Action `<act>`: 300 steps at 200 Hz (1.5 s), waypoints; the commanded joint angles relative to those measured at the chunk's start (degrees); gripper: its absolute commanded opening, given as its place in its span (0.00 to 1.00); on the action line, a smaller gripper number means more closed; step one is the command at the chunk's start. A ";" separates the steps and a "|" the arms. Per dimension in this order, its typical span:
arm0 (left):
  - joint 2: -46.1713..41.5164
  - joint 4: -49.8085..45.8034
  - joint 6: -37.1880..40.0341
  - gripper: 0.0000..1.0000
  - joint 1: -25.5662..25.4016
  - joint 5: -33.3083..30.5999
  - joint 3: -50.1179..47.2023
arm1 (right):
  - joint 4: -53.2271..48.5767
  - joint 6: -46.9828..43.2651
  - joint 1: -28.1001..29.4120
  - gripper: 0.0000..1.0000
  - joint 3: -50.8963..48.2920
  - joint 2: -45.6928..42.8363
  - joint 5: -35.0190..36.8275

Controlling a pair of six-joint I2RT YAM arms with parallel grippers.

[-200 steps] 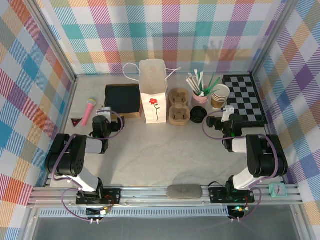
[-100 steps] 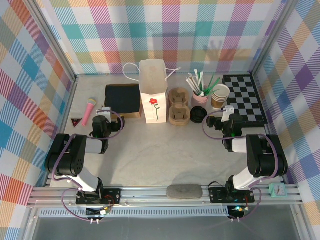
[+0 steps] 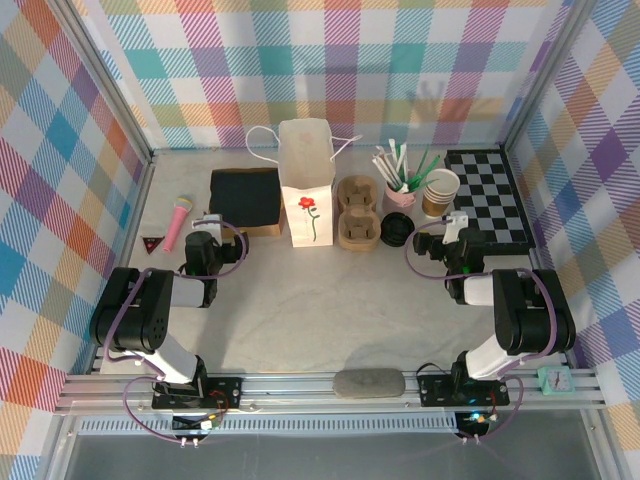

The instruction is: Pack the takeout coffee

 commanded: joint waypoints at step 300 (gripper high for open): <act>-21.47 -61.21 -38.12 0.90 -45.65 -6.05 23.19 | -91.10 27.34 -5.76 0.76 57.64 -6.32 2.63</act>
